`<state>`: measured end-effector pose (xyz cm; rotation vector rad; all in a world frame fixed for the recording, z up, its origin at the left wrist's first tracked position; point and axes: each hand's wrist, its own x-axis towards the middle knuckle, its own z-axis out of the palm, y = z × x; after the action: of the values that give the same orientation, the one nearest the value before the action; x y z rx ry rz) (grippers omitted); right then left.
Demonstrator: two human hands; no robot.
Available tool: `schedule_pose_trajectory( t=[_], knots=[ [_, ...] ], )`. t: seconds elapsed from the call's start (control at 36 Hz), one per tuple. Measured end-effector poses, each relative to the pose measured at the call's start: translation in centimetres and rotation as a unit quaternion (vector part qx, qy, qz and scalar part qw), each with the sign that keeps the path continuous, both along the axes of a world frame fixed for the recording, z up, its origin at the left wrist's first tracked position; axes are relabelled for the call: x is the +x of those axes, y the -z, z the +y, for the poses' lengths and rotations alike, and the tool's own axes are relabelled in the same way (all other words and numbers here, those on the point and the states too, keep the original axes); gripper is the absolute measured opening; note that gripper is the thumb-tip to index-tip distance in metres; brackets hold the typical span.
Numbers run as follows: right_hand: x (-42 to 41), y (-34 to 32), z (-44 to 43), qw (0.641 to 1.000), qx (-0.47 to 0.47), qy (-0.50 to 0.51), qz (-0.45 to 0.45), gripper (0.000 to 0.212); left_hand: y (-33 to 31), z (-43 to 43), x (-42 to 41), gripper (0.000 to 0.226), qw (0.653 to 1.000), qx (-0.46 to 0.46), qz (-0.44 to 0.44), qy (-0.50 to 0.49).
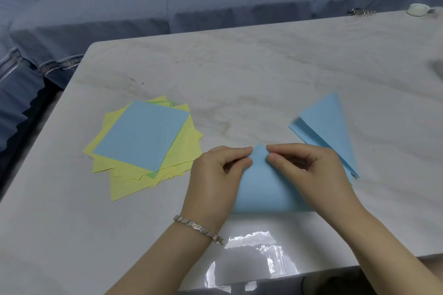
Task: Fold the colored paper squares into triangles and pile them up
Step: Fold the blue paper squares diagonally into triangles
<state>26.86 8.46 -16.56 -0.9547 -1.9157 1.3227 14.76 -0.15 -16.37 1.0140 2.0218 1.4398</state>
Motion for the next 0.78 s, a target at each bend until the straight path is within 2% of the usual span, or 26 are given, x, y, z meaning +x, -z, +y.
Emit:
schedule_pose_trajectory(
  t=[0.22, 0.31, 0.36, 0.42, 0.56, 0.61, 0.67, 0.72, 0.78],
  knots=[
    [-0.8, 0.4, 1.8, 0.998, 0.043, -0.014, -0.048, 0.029, 0.7, 1.0, -0.1, 0.014, 0.999, -0.020, -0.021, -0.032],
    [-1.5, 0.2, 3.3, 0.992, 0.047, -0.077, -0.090, 0.029, 0.9, 2.0, -0.9, 0.022, 0.998, -0.054, -0.037, -0.018],
    [-2.2, -0.1, 4.4, 0.982, 0.037, -0.140, -0.124, 0.020, 1.1, 2.7, -1.8, 0.027, 0.995, -0.084, -0.046, 0.012],
    [-3.1, -0.3, 5.3, 0.967, 0.052, -0.184, -0.166, 0.010, 1.2, 3.5, -2.6, 0.019, 0.993, -0.102, -0.046, 0.042],
    [-5.2, 1.8, 7.1, 0.942, 0.089, -0.203, -0.252, 0.012, 3.0, 5.2, -4.0, 0.018, 0.986, -0.152, -0.042, 0.048],
    [-5.9, 3.3, 7.4, 0.933, 0.126, -0.189, -0.280, 0.006, 4.1, 5.7, -4.3, 0.016, 0.984, -0.173, -0.016, 0.037],
    [-6.2, 4.8, 7.1, 0.911, 0.209, -0.174, -0.310, 0.014, 4.8, 6.1, -4.5, 0.006, 0.979, -0.198, 0.029, 0.030],
    [-6.0, 6.1, 6.3, 0.898, 0.280, -0.169, -0.294, 0.019, 5.3, 6.3, -4.8, 0.004, 0.975, -0.212, 0.058, 0.029],
    [-5.4, 6.8, 5.3, 0.896, 0.308, -0.191, -0.257, 0.022, 5.5, 6.5, -4.9, 0.006, 0.973, -0.220, 0.066, 0.030]
  ],
)
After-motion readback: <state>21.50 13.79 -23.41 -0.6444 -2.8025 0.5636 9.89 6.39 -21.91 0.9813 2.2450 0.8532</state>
